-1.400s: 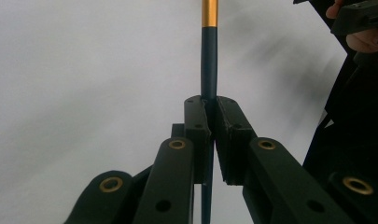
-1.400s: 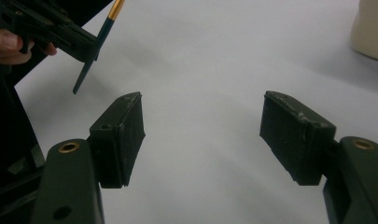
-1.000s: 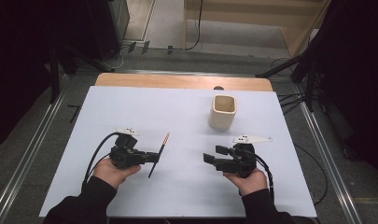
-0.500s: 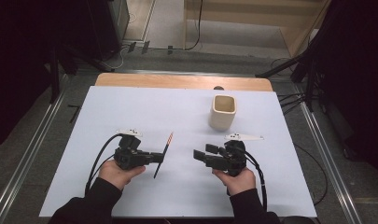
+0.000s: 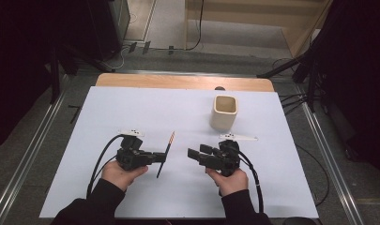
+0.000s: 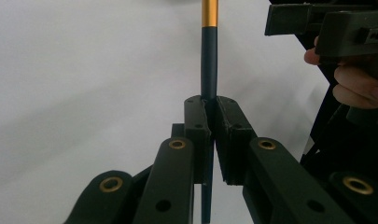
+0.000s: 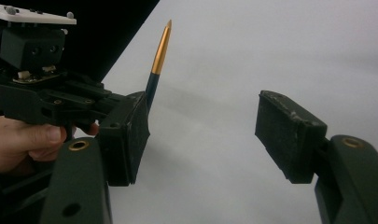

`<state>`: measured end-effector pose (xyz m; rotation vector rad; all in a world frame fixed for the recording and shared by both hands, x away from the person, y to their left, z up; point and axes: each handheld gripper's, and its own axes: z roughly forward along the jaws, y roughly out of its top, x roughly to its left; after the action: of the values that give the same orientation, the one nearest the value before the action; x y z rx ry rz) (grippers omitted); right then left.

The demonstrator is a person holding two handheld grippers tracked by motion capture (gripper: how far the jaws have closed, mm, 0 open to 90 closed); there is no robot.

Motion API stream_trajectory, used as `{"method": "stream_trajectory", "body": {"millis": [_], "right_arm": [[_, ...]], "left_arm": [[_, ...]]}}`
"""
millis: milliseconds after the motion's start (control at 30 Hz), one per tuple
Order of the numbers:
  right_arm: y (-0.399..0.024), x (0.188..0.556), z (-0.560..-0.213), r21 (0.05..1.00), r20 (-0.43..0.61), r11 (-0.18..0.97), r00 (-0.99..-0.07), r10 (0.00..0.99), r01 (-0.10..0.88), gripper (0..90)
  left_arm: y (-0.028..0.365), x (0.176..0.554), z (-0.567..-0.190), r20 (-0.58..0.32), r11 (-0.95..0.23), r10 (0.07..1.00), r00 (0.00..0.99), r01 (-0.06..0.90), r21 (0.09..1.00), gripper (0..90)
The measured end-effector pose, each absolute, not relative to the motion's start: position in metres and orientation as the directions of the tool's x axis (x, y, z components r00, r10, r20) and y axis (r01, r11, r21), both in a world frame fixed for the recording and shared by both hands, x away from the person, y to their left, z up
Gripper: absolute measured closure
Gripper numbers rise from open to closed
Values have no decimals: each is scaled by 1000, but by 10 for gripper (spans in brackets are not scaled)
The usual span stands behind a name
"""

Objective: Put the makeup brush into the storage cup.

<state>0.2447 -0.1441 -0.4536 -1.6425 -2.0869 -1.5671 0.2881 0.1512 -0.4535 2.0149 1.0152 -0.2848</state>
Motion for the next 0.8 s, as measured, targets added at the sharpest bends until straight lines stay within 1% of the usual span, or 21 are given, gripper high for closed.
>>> {"method": "stream_trajectory", "body": {"millis": [467, 800], "right_arm": [[-130, 252, -457, 639, 598, -114, -398, 696, 761, 368], [-120, 256, -461, 614, 635, -142, -380, 673, 776, 381]], "left_arm": [[141, 285, -455, -517, -322, 551, 655, 738, 592, 844], [139, 284, -456, -512, -315, 555, 655, 736, 600, 844]]}}
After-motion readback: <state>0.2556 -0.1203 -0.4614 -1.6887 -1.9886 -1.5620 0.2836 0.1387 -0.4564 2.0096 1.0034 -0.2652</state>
